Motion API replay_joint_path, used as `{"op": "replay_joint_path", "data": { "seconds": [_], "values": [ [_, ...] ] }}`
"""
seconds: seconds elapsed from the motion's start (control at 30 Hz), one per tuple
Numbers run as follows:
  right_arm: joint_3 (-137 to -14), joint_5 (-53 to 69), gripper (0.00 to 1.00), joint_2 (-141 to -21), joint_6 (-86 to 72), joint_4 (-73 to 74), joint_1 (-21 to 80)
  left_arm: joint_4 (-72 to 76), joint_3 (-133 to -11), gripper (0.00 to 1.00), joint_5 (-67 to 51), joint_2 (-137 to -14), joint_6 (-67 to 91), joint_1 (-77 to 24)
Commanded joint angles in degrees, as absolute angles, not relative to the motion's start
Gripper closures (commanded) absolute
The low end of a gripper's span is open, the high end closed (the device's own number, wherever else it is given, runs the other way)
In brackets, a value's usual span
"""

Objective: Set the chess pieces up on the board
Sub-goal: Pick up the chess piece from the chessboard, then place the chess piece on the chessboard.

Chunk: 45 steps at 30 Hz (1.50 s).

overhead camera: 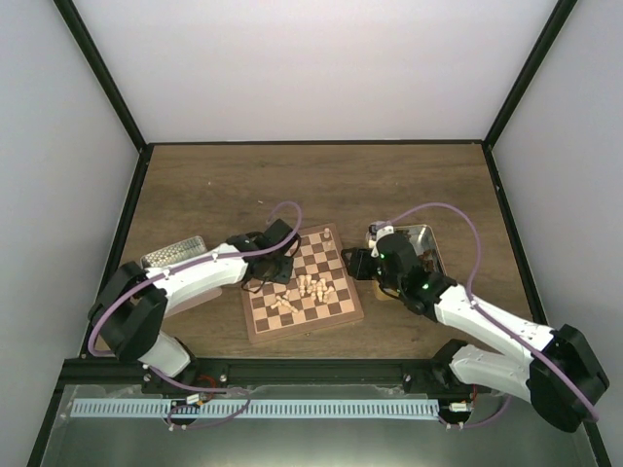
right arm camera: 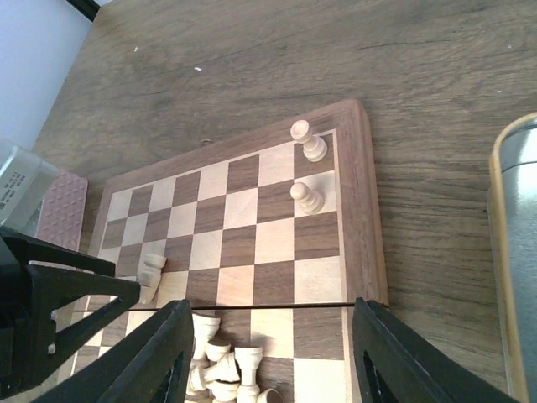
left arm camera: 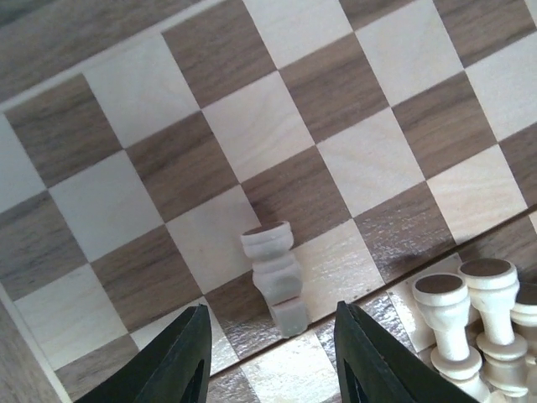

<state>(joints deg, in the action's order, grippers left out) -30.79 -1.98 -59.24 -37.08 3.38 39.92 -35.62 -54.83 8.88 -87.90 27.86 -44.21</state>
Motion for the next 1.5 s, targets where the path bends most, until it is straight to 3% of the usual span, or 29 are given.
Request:
{"op": "replay_joint_path", "data": {
  "seconds": [0.0, 0.07, 0.2, 0.53, 0.67, 0.8, 1.27, 1.37, 1.47],
  "values": [
    [-33.7, 0.3, 0.47, -60.1, -38.0, 1.3, 40.0, -32.7, -53.9, 0.58, 6.7, -87.9, 27.6, -43.9],
    [-33.5, 0.2, 0.47, -60.1, -38.3, 1.2, 40.0, -32.4, -53.4, 0.6, 7.2, -88.5, 27.5, -43.7],
    [-33.5, 0.4, 0.47, -60.3, -38.8, 1.4, 40.0, -32.9, -53.3, 0.76, 9.5, -90.9, 27.4, -43.6],
    [-33.3, 1.7, 0.48, -60.2, -40.2, 1.3, 40.0, -30.4, -51.6, 0.78, 9.1, -91.0, 26.1, -43.6],
    [-33.5, 4.4, 0.48, -60.3, -40.7, 0.5, 40.0, -27.5, -50.4, 0.89, 8.1, -90.4, 24.3, -43.5],
    [-33.5, 10.5, 0.47, -60.5, -40.8, -1.4, 40.0, -26.6, -50.4, 0.92, 6.2, -86.6, 23.1, -43.7],
    [-40.2, 34.3, 0.35, -67.5, -44.0, -11.7, 40.4, -17.6, -47.0, 0.93, -20.9, -67.5, 16.2, -44.7],
    [-41.2, 34.2, 0.37, -68.3, -45.1, -11.0, 40.6, -15.4, -45.9, 0.93, -24.4, -66.0, 16.2, -45.0],
    [-41.0, 33.5, 0.46, -68.2, -45.6, -9.9, 40.7, -14.5, -45.2, 0.93, -23.9, -64.6, 15.7, -45.2]
  ]
}}
